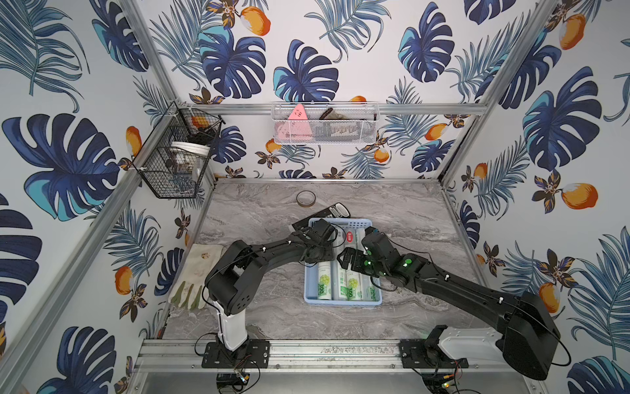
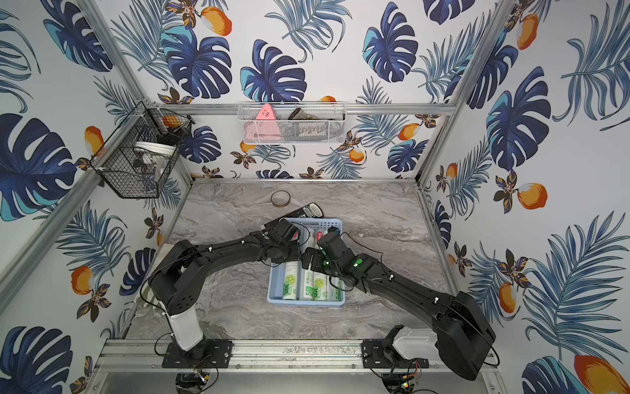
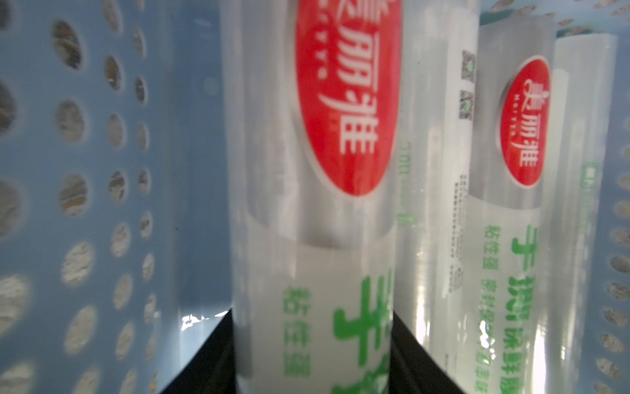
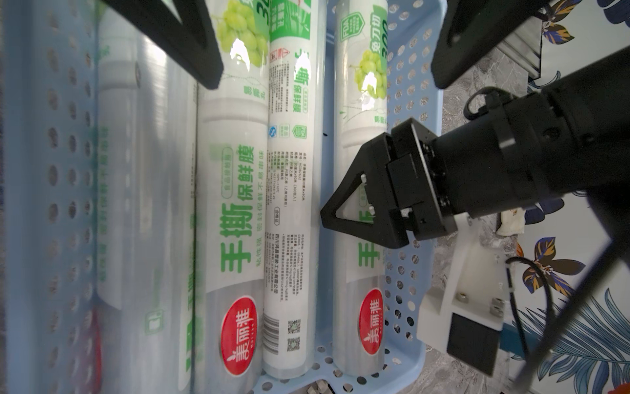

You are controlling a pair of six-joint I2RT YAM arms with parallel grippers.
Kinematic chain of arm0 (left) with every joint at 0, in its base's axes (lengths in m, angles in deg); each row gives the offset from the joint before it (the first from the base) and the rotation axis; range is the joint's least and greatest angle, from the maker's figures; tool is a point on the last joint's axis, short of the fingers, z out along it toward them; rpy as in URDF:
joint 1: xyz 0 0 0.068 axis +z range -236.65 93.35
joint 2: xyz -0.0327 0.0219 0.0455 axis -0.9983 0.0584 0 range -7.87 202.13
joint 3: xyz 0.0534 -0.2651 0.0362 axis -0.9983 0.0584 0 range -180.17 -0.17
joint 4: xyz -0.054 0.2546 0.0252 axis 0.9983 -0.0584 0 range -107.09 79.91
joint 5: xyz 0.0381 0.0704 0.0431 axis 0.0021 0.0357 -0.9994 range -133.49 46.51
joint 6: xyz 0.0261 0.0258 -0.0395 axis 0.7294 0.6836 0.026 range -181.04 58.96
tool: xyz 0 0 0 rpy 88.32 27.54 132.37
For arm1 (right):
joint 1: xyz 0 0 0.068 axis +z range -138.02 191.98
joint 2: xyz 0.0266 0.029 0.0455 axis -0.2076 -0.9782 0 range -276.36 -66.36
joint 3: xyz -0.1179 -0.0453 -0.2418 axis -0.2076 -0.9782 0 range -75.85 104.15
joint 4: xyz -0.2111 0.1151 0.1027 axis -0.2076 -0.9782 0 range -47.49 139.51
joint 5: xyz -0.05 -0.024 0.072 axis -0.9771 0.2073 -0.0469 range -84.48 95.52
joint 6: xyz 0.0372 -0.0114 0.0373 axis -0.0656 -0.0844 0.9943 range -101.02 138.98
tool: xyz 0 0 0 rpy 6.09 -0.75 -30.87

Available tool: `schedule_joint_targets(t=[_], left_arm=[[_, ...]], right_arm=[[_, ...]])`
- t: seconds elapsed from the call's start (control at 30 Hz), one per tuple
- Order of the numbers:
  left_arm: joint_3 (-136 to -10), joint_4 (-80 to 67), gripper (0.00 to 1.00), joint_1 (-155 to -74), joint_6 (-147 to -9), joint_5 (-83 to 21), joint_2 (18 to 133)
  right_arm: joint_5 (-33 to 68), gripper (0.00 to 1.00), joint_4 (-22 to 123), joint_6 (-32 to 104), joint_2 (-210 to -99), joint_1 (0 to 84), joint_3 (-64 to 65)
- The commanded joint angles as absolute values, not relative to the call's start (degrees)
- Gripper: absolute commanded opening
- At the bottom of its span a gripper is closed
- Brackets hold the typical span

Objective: Put the plastic wrap into the basket
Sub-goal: Place the plastic wrap in the basket.

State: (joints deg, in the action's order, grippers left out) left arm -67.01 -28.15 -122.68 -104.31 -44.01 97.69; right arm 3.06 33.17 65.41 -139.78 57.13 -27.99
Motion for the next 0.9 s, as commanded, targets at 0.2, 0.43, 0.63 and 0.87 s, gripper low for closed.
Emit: schedule_joint_targets(t=[0.2,0.43,0.63,0.87], left_arm=[[-67.95,-30.66,0.62,-122.52,-103.12,-45.69,97.59],[-67.68,-30.86,0.65,-122.55,-103.29,-45.43,95.74],[-66.35,-31.36,0.66,-122.62,-102.18,-46.49,89.22],[-60.28,-29.53,0.68,-122.74,-98.67,-56.46,75.25]], right_arm=[[2.79,1.00,33.19,65.14,-139.81,57.07,-27.68],[-0.66,1.00,30.92,64.30,-136.97,57.07,-27.51],[-15.44,1.00,25.19,59.95,-128.93,56.94,-25.98],[-39.13,1.00,32.17,40.55,-117.78,53.46,-29.76]])
